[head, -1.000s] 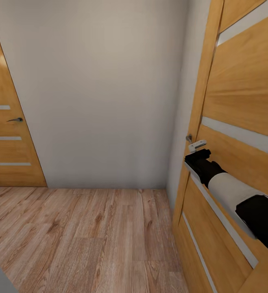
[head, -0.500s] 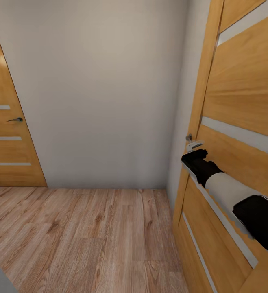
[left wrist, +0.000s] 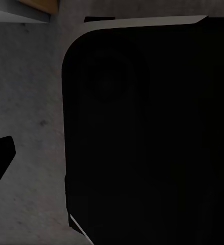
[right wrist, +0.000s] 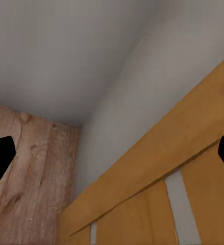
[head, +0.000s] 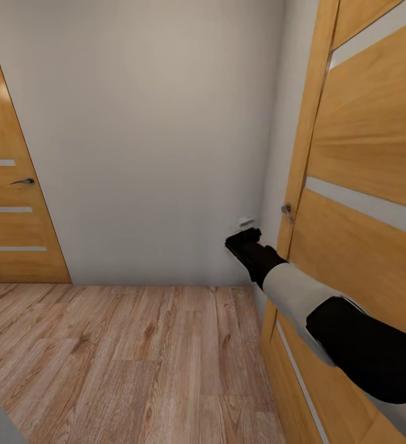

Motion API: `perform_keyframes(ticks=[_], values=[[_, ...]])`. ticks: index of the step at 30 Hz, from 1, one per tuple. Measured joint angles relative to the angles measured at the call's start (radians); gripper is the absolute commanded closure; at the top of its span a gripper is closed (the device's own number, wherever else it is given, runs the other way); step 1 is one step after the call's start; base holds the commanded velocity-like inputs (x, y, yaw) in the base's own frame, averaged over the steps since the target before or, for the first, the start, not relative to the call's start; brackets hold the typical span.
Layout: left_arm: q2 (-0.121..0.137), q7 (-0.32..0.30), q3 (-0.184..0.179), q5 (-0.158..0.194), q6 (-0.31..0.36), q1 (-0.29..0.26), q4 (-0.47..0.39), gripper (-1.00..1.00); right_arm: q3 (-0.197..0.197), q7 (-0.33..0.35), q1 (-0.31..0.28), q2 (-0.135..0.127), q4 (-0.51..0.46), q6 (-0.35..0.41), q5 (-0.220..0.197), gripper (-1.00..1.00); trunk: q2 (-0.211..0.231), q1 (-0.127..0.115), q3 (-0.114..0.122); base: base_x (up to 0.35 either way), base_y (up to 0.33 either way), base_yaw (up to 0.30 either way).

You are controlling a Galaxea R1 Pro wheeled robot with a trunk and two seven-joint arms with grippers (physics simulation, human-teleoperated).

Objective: Move the two storage containers from the living room to the garage. In the garage, place one container on the floor and stack the other container on top of it (either order is fine).

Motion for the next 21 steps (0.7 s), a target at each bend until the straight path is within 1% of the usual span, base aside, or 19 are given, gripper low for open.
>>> perform_keyframes(ticks=[1,2,3,4,5,6,7,8,9,12,15,18,21], values=[[0.0,0.0,0.0,0.0,0.0,0.0,0.0,-1.0,0.001,0.0,0.001,0.002,0.0,-0.003,-0.008,-1.0,0.0,0.0,0.0,0.0,0.0,0.0],[0.0,0.001,0.0,0.0,0.0,0.0,0.0,-1.0,-0.002,0.003,0.007,0.002,0.0,-0.008,-0.026,-1.0,0.0,0.0,0.0,0.0,0.0,0.0],[0.0,0.001,0.0,0.0,0.0,0.0,0.0,-1.0,-0.004,0.007,0.008,0.002,-0.001,-0.015,-0.072,-1.0,0.0,0.0,0.0,0.0,0.0,0.0],[0.0,0.001,0.0,0.0,0.0,0.0,0.0,-1.0,-0.004,0.009,0.01,0.002,-0.002,-0.02,-0.108,-1.0,0.0,0.0,0.0,0.0,0.0,0.0],[0.0,0.001,0.0,0.0,0.0,0.0,0.0,-1.0,-0.005,0.01,0.012,0.002,-0.002,-0.022,-0.126,-1.0,0.0,0.0,0.0,0.0,0.0,0.0],[0.0,0.002,0.0,0.0,0.0,0.0,0.0,-1.0,-0.005,0.013,0.02,0.002,-0.002,-0.025,-0.156,-1.0,0.0,0.0,0.0,0.0,0.0,0.0],[0.0,0.002,0.0,0.0,0.0,0.0,0.0,-1.0,-0.005,0.018,0.044,0.002,-0.002,-0.027,-0.185,-1.0,0.0,0.0,0.0,0.0,0.0,0.0],[-0.001,0.003,0.0,0.0,0.0,0.0,0.0,-1.0,-0.004,0.023,0.099,0.002,-0.003,-0.028,-0.2,-1.0,0.0,0.0,0.0,0.0,0.0,0.0],[-0.001,0.003,0.0,0.0,0.0,0.0,0.0,-1.0,-0.004,0.024,0.121,0.002,-0.003,-0.028,-0.203,-1.0,0.0,0.0,0.0,0.0,0.0,0.0],[-0.001,0.005,0.001,0.0,0.0,0.0,0.0,-1.0,-0.003,0.027,0.217,0.002,-0.003,-0.03,-0.21,-1.0,0.0,0.0,0.0,0.0,0.0,0.0],[-0.002,0.005,0.001,0.0,0.0,0.0,0.0,-1.0,-0.002,0.028,0.252,0.002,-0.005,-0.029,-0.209,-1.0,0.0,0.0,0.0,0.0,0.0,0.0],[-0.002,0.005,0.001,0.0,0.0,0.0,0.0,-1.0,-0.002,0.036,0.261,0.002,-0.005,-0.029,-0.21,-1.0,0.0,0.0,0.0,0.0,0.0,0.0],[-0.002,0.006,0.001,0.0,0.0,0.0,0.0,-1.0,-0.002,0.06,0.264,0.002,-0.004,-0.029,-0.212,-1.0,0.0,0.0,0.0,0.0,0.0,0.0]])
